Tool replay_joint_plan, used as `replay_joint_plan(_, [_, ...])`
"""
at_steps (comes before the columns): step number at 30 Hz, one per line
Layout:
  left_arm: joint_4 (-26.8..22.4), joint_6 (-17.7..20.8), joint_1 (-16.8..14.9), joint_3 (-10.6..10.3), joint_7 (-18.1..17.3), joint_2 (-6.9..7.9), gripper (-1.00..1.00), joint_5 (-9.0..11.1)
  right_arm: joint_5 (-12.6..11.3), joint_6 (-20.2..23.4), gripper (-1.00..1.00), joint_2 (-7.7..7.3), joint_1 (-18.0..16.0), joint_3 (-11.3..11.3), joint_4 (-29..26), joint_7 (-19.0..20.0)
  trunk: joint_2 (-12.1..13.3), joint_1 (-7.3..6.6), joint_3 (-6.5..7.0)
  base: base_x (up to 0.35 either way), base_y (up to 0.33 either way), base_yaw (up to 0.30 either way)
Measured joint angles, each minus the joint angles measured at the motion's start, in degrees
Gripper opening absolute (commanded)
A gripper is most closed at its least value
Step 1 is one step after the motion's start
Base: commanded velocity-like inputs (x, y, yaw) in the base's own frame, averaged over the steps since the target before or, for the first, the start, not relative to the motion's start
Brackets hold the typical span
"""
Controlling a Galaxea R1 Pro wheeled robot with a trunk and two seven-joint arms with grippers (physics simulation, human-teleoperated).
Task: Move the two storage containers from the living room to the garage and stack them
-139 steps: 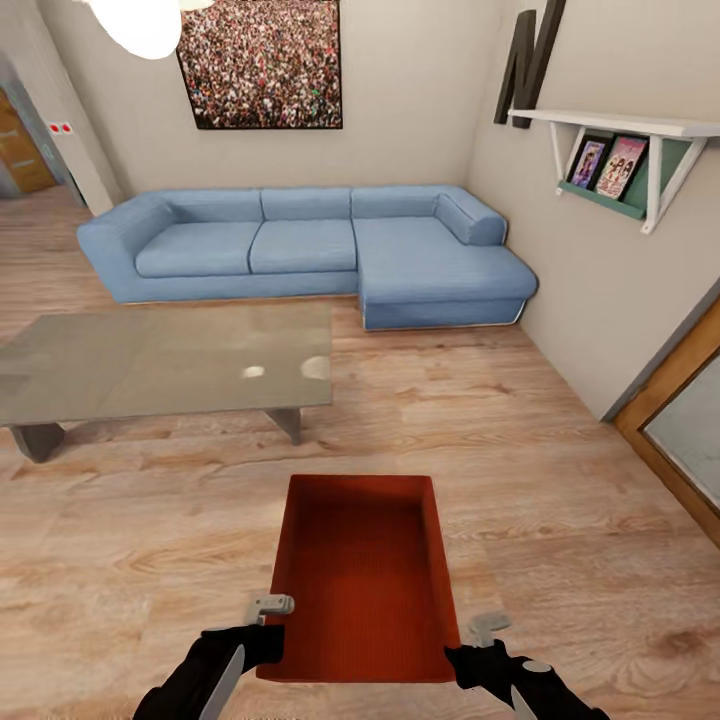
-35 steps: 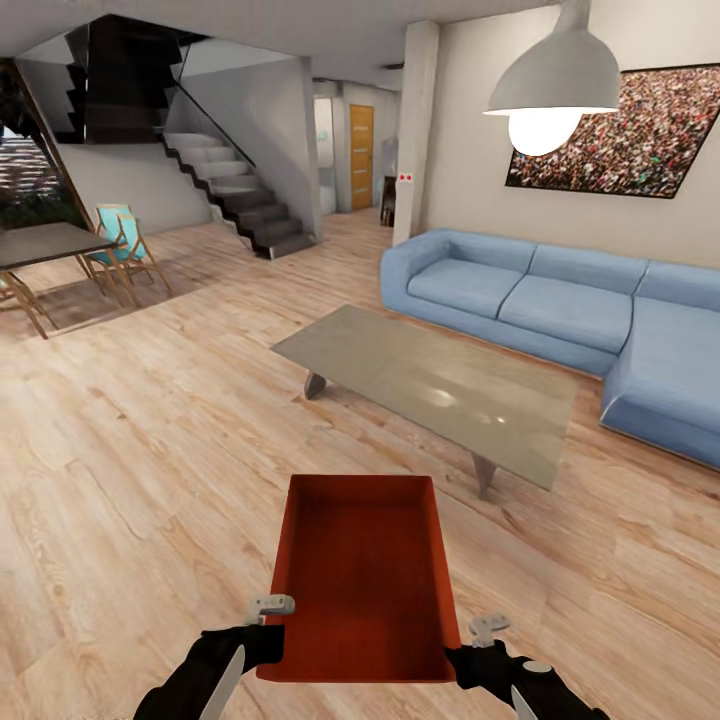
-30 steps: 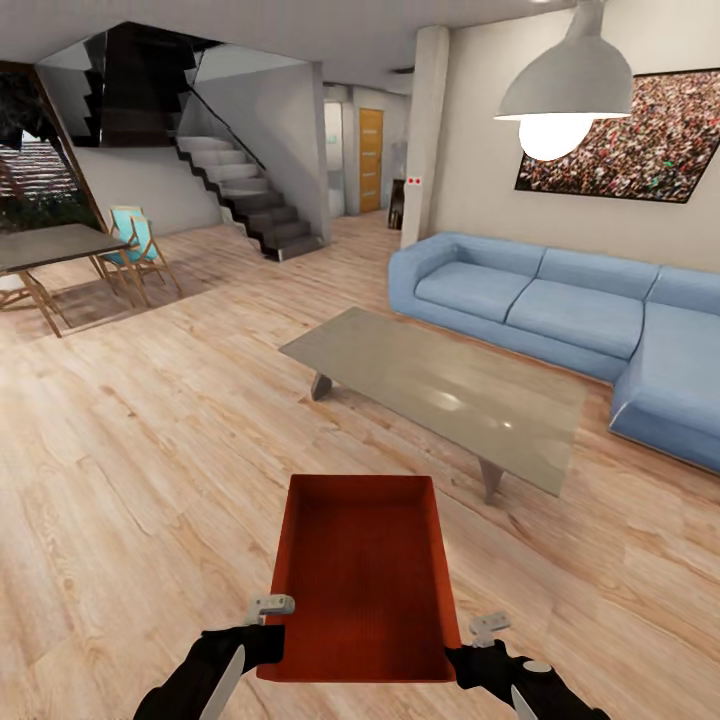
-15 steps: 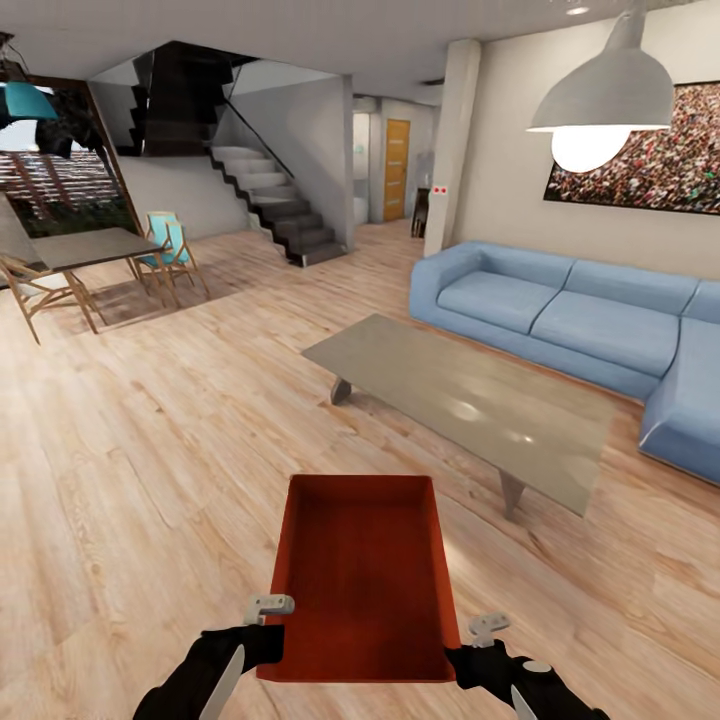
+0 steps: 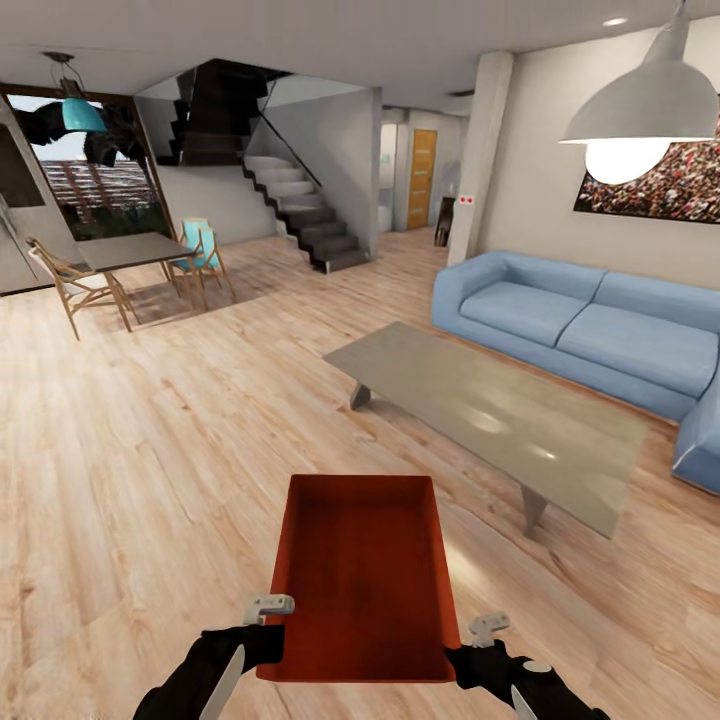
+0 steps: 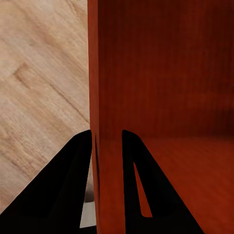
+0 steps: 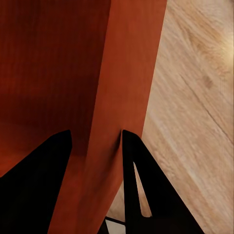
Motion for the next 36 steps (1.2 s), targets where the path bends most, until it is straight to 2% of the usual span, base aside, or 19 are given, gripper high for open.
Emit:
replay_joint_plan(6, [0.0, 0.0, 0.0, -0.01, 0.0, 0.01, -1.0, 0.04, 0.12, -0.01, -1.0, 0.02, 0.0, -0.12, 0.01, 0.05, 2.42, -1.32, 1.56, 0.0, 0.0, 0.167])
replay_joint_plan(36, [0.03, -0.18, 0.03, 0.15, -0.18, -0.07, -1.0, -0.27, 0.01, -0.02, -1.0, -0.05, 0.01, -0.05, -0.05, 0.09, 2.44, -1.33, 3.94, 0.0, 0.0, 0.167])
